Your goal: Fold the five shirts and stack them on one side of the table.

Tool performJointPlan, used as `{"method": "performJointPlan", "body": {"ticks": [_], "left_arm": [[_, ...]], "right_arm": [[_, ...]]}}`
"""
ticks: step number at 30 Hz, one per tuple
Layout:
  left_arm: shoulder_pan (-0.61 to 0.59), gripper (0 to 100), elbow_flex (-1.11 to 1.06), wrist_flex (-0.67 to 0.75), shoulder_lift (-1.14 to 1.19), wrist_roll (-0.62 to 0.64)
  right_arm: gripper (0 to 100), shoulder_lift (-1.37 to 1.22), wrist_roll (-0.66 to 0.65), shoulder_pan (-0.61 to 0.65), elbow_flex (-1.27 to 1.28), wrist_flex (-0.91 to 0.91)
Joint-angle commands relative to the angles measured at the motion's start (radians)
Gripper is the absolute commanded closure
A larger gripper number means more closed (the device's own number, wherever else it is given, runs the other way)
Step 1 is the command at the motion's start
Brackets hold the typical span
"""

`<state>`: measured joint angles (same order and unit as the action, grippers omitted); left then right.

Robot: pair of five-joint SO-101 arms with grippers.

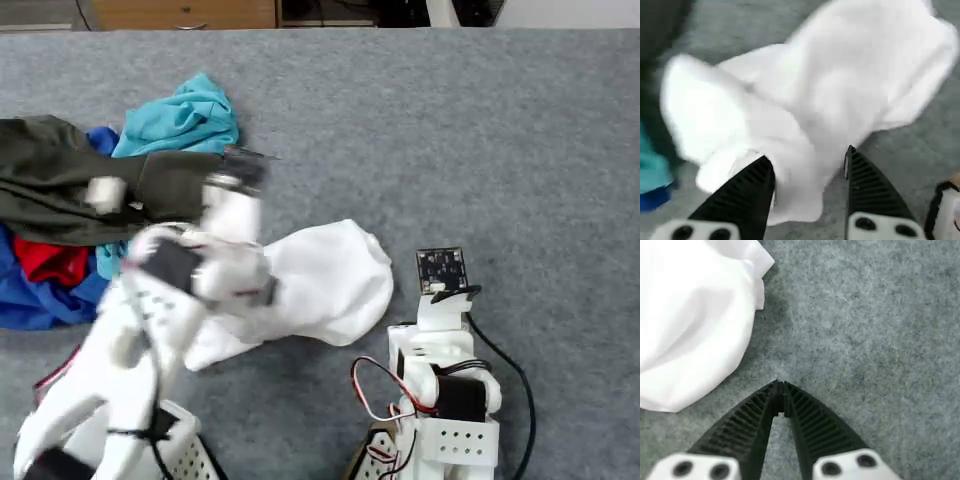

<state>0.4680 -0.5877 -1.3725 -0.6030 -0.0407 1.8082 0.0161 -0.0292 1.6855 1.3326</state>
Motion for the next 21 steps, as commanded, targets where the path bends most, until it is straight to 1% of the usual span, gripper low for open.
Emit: {"method": "performJointPlan", "body": {"ticks": [1, 3, 5, 7, 9, 10, 11, 13, 16, 18, 20, 21], "left_arm": [[0.267, 80, 0.184, 0.041, 0.119, 0.020], [0.368, 80, 0.361, -0.035, 0.183, 0.020], [0.408, 80, 0.574, -0.143, 0.236, 0.020], [0.410, 80, 0.789, -0.255, 0.282, 0.021], [0.384, 80, 0.974, -0.356, 0.314, 0.038], [0.365, 80, 1.049, -0.390, 0.328, 0.060], [0.350, 80, 1.091, -0.388, 0.332, 0.086], [0.307, 77, 1.128, -0.388, 0.320, 0.120], [0.221, 67, 1.097, -0.388, 0.266, 0.186], [0.180, 67, 1.057, -0.388, 0.237, 0.216], [0.132, 67, 1.005, -0.388, 0.206, 0.207], [0.089, 67, 0.982, -0.388, 0.189, 0.203]], "right_arm": [[99.5, 0.107, -0.006, 0.015, 0.002, -0.011], [99.5, 0.107, -0.006, 0.015, 0.002, -0.011], [99.5, 0.107, -0.006, 0.015, 0.002, -0.011], [99.5, 0.107, -0.006, 0.015, 0.002, -0.011], [99.5, 0.107, -0.006, 0.015, 0.002, -0.011], [99.5, 0.107, -0.006, 0.015, 0.002, -0.011], [99.5, 0.107, -0.006, 0.015, 0.002, -0.011], [99.5, 0.107, -0.006, 0.015, 0.002, -0.011], [99.5, 0.107, -0.006, 0.015, 0.002, -0.011], [99.5, 0.107, -0.006, 0.015, 0.002, -0.011], [99.5, 0.107, -0.006, 0.015, 0.002, -0.011], [99.5, 0.107, -0.006, 0.015, 0.002, -0.011]]}}
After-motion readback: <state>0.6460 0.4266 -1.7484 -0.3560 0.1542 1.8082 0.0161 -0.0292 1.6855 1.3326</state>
